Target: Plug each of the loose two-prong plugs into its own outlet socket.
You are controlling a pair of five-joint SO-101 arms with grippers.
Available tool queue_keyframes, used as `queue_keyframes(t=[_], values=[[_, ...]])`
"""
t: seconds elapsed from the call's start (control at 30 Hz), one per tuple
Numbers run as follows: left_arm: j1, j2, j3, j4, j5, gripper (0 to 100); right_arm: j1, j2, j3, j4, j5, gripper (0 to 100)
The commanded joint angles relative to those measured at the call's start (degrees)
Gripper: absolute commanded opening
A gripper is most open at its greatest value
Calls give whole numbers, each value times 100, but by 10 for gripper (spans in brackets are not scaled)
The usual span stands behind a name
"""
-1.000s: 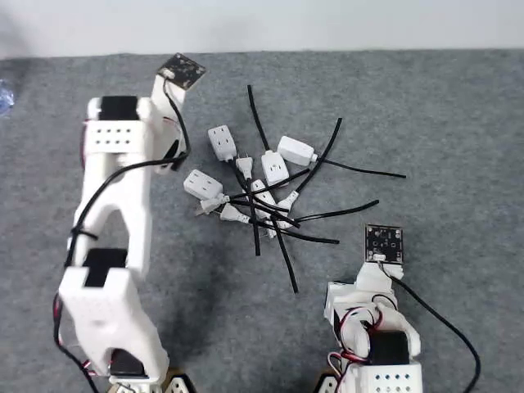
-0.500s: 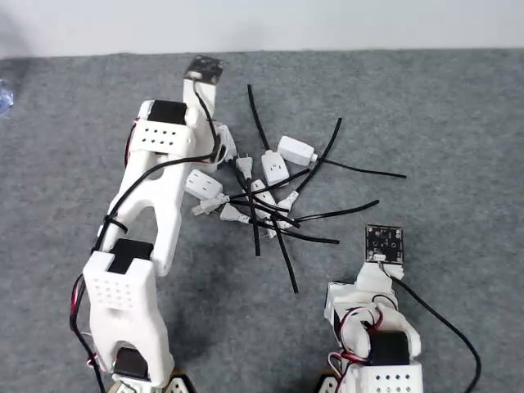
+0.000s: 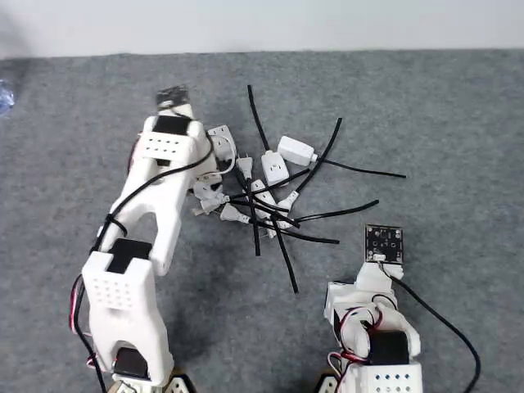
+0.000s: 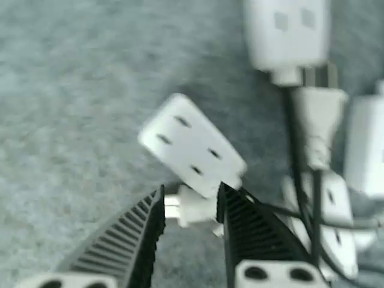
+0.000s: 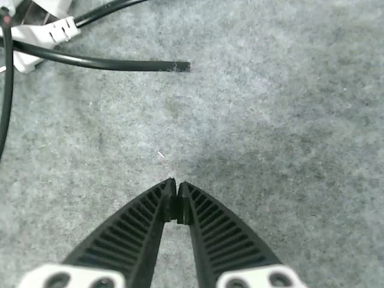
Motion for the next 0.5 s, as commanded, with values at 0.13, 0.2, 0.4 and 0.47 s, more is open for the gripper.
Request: queue_keyframes(t=[0.13, 0.2, 0.4, 0.47], values=[[-176, -70, -4, -246, 519, 142, 13, -57, 97, 66, 26, 9], [-167, -53, 4, -369, 519, 149, 13, -57, 97, 66, 26, 9], [-158, -26, 22, -404, 536, 351, 13, -57, 97, 66, 26, 9], [-158, 132, 48, -413, 536, 421, 13, -57, 97, 66, 26, 9]])
